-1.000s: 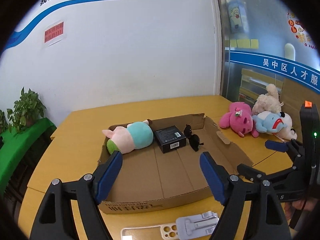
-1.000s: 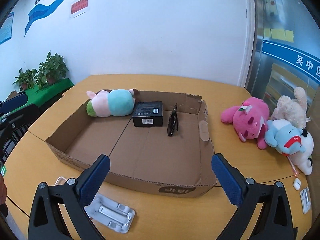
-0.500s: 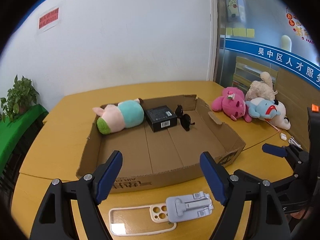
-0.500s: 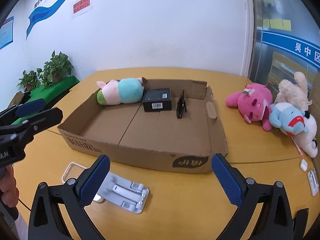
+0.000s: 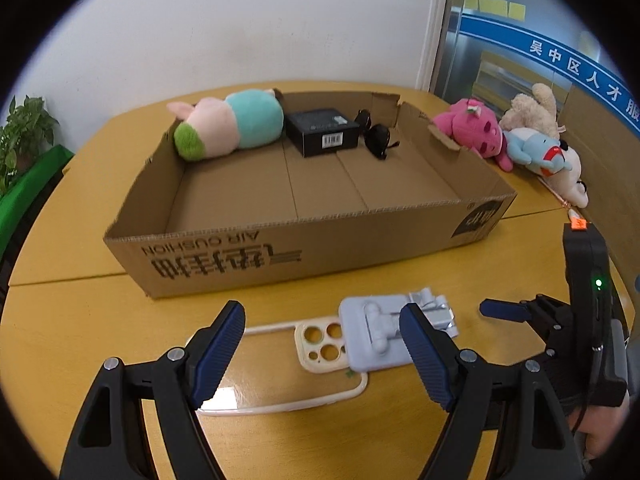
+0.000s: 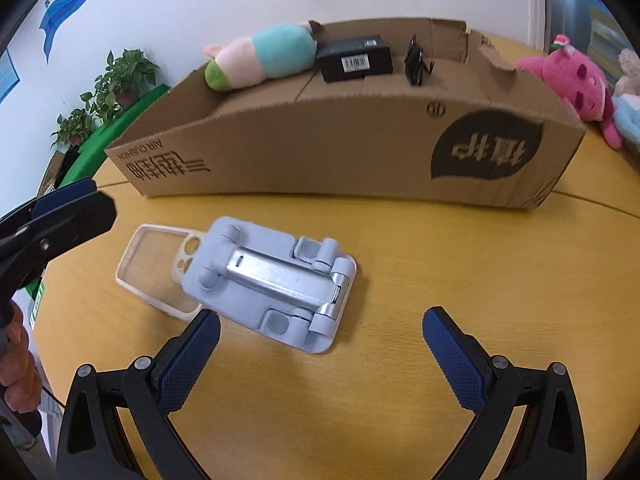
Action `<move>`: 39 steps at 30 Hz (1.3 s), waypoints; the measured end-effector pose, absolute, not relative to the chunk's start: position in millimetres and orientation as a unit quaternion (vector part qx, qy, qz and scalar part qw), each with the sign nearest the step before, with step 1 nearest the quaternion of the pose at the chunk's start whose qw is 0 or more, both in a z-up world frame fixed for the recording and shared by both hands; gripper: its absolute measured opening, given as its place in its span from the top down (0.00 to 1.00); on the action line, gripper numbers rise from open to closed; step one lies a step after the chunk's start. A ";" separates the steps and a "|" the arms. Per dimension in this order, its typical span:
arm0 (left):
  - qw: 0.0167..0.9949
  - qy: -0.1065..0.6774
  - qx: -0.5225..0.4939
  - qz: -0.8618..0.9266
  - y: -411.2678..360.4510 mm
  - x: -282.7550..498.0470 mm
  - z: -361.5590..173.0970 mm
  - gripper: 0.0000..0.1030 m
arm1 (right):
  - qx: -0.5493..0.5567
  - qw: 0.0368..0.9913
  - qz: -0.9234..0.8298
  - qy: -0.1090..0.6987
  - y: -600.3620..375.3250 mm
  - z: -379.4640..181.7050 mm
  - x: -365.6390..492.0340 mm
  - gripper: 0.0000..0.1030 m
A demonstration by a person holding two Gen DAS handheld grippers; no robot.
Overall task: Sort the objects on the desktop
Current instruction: 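Withdraw both grippers from the box toward the grey phone stand, then close the right gripper on the grey phone stand while the left gripper clamps it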
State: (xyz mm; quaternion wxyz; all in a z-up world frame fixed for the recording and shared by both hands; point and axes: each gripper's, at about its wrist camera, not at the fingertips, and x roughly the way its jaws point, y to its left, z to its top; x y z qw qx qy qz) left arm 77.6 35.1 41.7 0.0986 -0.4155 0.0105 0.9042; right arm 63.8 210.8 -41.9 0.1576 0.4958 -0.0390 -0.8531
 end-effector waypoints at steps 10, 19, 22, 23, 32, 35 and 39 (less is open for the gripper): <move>0.111 0.011 -0.445 0.889 40.3 73.3 21.7 0.23 | 0.483 0.162 -0.860 0.024 192.1 -54.9 63.0 0.26; 0.145 0.012 -0.453 0.879 64.0 65.0 17.3 0.23 | 0.488 0.161 -0.858 -0.026 231.4 -51.7 55.4 0.59; 0.150 0.006 -0.461 0.875 67.6 56.6 14.3 0.23 | 0.487 0.164 -0.856 -0.055 242.0 -51.7 54.4 0.48; 0.151 0.001 -0.466 0.872 68.6 54.3 12.3 0.23 | 0.485 0.163 -0.857 -0.061 245.2 -51.3 52.8 0.42; 0.156 -0.039 -0.486 0.859 62.6 43.1 4.9 0.24 | 0.472 0.192 -0.860 -0.032 228.0 -52.8 39.6 0.45; 0.155 -0.050 -0.487 0.858 58.6 42.8 5.8 0.24 | 0.470 0.191 -0.861 -0.031 227.8 -52.7 37.7 0.57; 0.167 -0.051 -0.494 0.851 66.4 42.0 3.4 0.24 | 0.467 0.170 -0.866 -0.057 247.7 -53.4 40.3 0.62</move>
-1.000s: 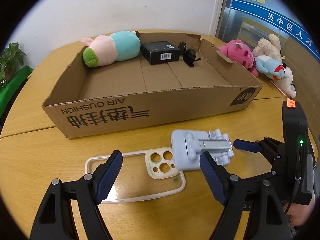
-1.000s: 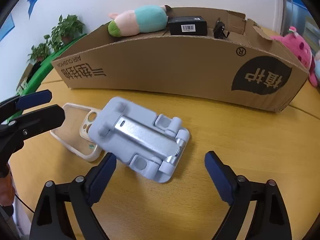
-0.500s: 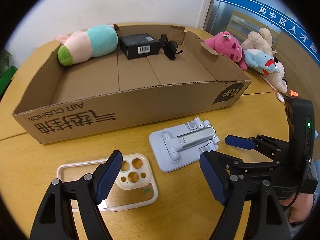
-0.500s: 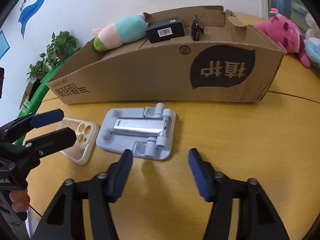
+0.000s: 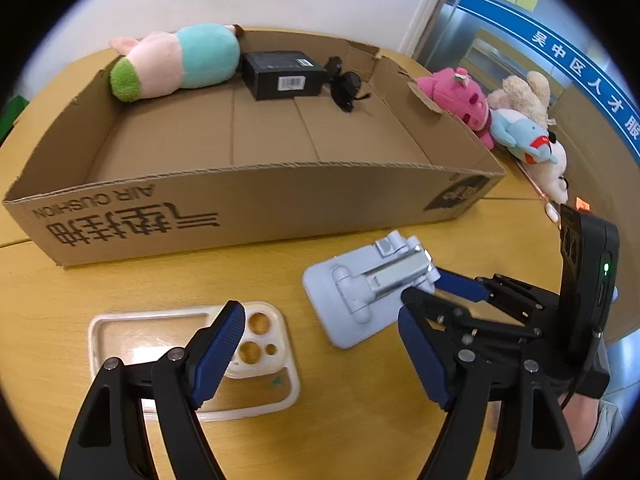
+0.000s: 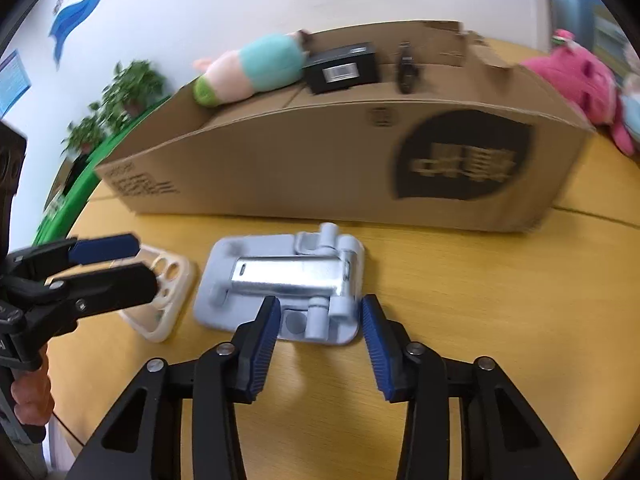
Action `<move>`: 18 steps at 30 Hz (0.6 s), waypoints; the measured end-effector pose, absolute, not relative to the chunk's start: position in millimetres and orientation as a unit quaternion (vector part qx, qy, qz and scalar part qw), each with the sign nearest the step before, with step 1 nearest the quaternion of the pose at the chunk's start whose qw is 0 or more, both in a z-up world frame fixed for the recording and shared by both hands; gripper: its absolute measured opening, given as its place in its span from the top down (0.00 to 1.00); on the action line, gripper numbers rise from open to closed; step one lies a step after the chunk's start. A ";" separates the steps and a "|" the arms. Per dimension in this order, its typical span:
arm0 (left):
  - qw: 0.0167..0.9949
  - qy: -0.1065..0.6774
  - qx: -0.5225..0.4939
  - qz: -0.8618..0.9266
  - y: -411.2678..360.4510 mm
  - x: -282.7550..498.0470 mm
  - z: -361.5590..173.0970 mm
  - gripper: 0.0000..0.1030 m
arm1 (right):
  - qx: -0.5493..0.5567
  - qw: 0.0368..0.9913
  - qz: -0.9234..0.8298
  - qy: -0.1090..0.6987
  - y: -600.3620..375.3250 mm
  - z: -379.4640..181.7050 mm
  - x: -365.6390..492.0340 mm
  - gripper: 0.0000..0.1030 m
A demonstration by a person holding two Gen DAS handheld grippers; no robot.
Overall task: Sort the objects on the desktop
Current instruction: 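Close the right gripper on the grey phone stand while the left gripper clamps it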
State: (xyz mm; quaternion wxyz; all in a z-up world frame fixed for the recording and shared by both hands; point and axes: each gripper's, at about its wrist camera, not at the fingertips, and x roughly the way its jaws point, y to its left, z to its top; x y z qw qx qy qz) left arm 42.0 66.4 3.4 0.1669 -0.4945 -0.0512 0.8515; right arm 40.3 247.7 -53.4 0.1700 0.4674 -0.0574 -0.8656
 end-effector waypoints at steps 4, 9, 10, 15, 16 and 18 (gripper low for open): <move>0.189 -0.043 -0.504 0.842 88.0 41.0 0.0 0.24 | 0.469 0.147 -0.868 -0.072 266.5 -53.4 45.0 0.62; 0.252 -0.027 -0.518 0.817 131.1 44.8 -8.6 0.24 | 0.465 0.107 -0.873 -0.097 298.1 -53.5 59.7 0.62; 0.260 -0.023 -0.522 0.812 138.7 44.1 -12.4 0.24 | 0.465 0.096 -0.874 -0.103 304.7 -53.4 62.8 0.62; 0.266 -0.055 -0.551 0.789 152.5 34.1 -31.3 0.25 | 0.466 0.074 -0.874 -0.116 324.9 -52.7 74.7 0.62; 0.265 -0.056 -0.550 0.790 155.2 33.2 -33.1 0.25 | 0.466 0.072 -0.874 -0.117 327.0 -52.7 77.4 0.62; 0.260 -0.042 -0.547 0.795 161.0 33.5 -33.3 0.26 | 0.465 0.069 -0.875 -0.119 327.6 -52.5 81.2 0.62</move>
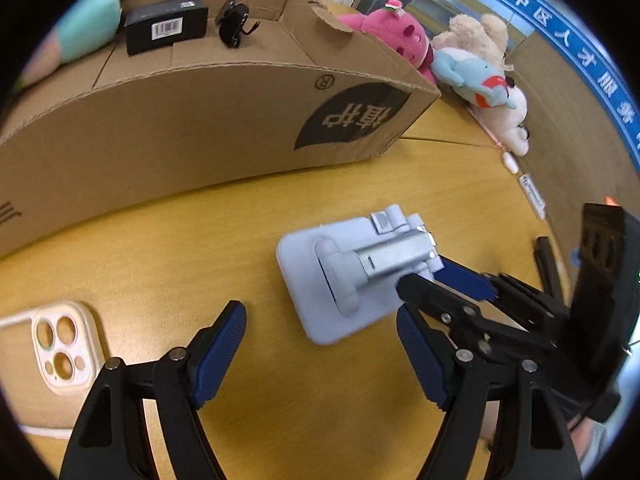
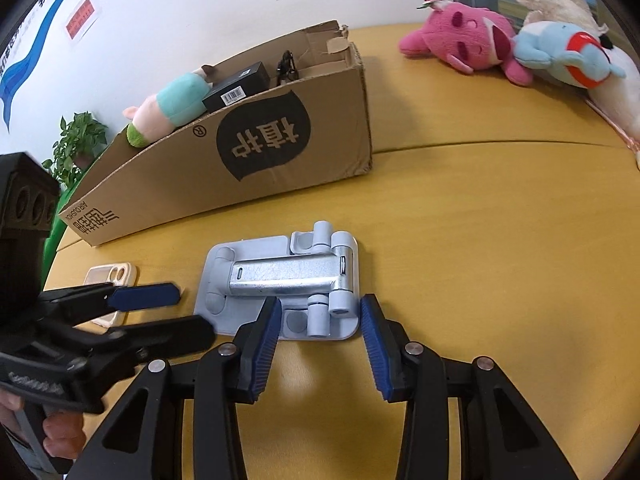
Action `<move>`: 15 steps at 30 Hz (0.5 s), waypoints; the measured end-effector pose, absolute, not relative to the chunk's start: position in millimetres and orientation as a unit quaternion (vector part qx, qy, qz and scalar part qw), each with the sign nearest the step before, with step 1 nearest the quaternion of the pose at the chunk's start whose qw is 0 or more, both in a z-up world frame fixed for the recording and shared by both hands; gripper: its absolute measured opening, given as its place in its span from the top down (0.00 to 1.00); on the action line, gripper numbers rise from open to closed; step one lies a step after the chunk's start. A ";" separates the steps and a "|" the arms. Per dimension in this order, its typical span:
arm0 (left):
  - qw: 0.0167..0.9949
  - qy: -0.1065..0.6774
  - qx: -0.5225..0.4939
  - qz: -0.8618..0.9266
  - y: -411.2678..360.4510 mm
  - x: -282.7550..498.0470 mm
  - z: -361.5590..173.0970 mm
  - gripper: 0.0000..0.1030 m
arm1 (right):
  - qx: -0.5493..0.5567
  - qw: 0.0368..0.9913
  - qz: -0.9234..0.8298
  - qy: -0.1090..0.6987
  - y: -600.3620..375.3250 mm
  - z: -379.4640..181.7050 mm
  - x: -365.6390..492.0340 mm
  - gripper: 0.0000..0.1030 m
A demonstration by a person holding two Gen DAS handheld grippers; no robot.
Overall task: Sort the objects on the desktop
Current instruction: 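Close the right gripper on the grey phone stand while the left gripper clamps it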
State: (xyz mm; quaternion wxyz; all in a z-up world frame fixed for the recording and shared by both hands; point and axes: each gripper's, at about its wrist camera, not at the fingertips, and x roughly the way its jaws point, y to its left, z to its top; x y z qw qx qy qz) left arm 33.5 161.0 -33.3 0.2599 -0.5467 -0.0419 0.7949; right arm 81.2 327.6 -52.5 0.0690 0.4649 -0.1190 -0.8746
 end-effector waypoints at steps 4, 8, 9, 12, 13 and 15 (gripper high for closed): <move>0.263 -0.036 -0.540 0.799 165.9 35.6 -34.6 0.51 | 0.463 0.068 -0.876 -0.120 325.8 -53.3 85.1 0.62; 0.254 -0.018 -0.533 0.807 166.5 39.1 -36.2 0.62 | 0.463 0.071 -0.876 -0.114 320.6 -53.6 85.7 0.61; 0.253 -0.017 -0.531 0.808 165.4 39.2 -36.3 0.63 | 0.464 0.071 -0.876 -0.113 319.4 -53.3 85.7 0.61; 0.252 -0.027 -0.532 0.808 159.6 38.1 -35.4 0.64 | 0.464 0.078 -0.875 -0.116 318.6 -53.4 86.0 0.61; 0.251 -0.028 -0.532 0.808 158.8 38.4 -35.3 0.64 | 0.465 0.080 -0.874 -0.117 318.1 -53.3 86.8 0.61; 0.247 -0.024 -0.530 0.811 158.2 40.2 -33.5 0.65 | 0.464 0.082 -0.874 -0.116 316.4 -52.9 88.2 0.61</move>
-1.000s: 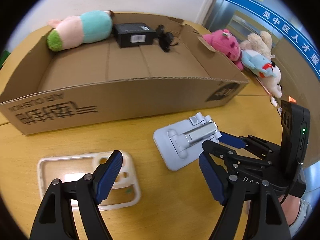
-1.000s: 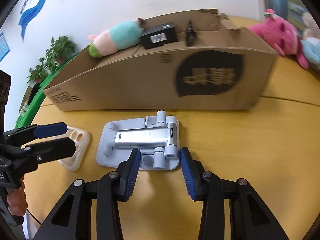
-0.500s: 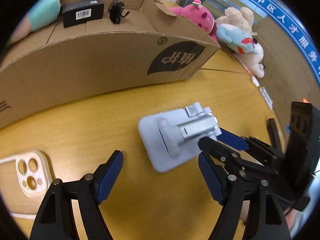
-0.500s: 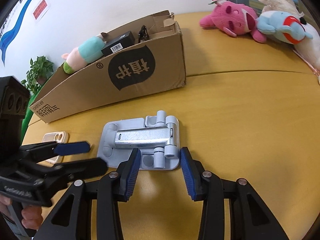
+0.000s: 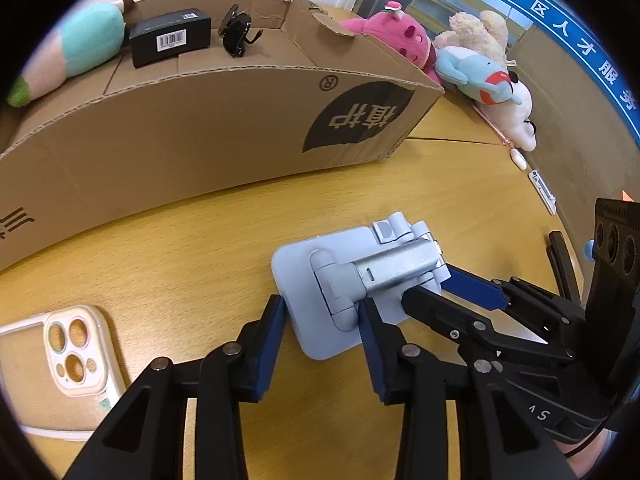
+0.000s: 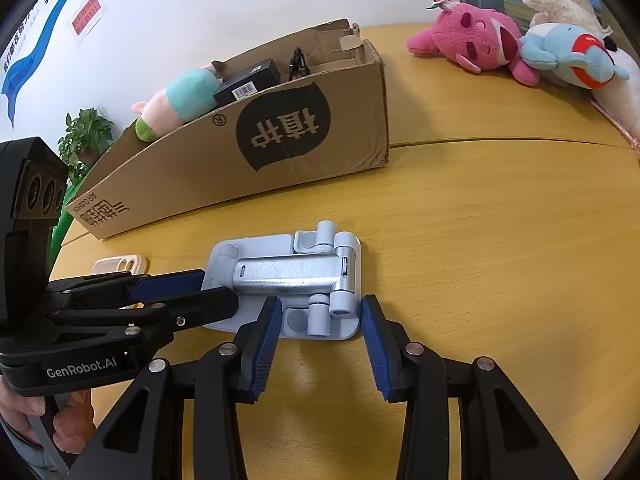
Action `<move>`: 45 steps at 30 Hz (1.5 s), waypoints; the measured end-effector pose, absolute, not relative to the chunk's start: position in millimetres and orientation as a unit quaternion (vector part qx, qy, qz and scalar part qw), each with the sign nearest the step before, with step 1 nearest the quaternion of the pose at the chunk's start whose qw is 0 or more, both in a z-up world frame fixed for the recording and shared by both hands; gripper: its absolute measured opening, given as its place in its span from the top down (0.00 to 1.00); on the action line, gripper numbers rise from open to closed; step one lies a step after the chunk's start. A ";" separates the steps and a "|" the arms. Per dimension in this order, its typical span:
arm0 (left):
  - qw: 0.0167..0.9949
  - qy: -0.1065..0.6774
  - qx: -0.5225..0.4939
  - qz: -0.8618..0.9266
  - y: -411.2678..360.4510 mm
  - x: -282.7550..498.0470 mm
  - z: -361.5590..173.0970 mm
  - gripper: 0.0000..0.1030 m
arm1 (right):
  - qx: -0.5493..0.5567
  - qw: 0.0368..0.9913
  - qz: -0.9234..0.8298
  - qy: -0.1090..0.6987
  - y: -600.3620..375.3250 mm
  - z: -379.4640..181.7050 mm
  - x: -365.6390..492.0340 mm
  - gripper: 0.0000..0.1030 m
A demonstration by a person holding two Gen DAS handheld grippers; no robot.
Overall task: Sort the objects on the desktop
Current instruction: 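Close the right gripper on the grey phone stand while the left gripper clamps it, then lift the phone stand with both grippers and carry it into the cardboard box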
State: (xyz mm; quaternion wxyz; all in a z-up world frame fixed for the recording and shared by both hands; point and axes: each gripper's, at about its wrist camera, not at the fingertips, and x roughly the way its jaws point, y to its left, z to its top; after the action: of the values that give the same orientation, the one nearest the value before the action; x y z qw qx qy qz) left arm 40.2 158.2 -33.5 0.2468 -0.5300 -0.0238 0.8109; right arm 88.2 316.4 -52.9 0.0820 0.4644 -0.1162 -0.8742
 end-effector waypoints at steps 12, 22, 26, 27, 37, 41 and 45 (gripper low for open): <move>0.237 -0.032 -0.456 0.857 129.7 50.4 35.2 0.66 | 0.391 0.106 -0.909 -0.102 294.4 3.1 96.8 0.61; 0.227 -0.039 -0.393 0.890 91.1 30.1 94.8 0.66 | 0.334 0.130 -0.932 -0.057 263.6 68.6 72.5 0.61; 0.208 -0.046 -0.378 0.901 63.6 14.4 114.4 0.66 | 0.307 0.154 -0.939 -0.033 234.9 92.6 50.0 0.61; 0.199 -0.043 -0.374 0.905 56.8 12.0 118.7 0.66 | 0.301 0.161 -0.939 -0.027 226.7 97.0 44.9 0.61; 0.137 -0.053 -0.366 0.919 -13.6 -27.2 136.7 0.66 | 0.292 0.231 -0.928 -0.021 150.5 115.7 -19.4 0.61; 0.119 -0.059 -0.380 0.916 -39.8 -57.8 132.1 0.67 | 0.311 0.260 -0.914 -0.029 125.1 109.3 -52.4 0.60; 0.107 -0.072 -0.398 0.908 -58.8 -86.5 121.3 0.67 | 0.332 0.271 -0.903 -0.035 107.2 96.0 -78.9 0.60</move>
State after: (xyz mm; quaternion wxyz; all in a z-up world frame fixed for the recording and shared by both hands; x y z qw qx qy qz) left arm -86.5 -58.8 121.3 0.1070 -0.3976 -0.0717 0.9085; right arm -78.9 107.2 96.0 0.2708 0.3316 -0.0346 -0.9030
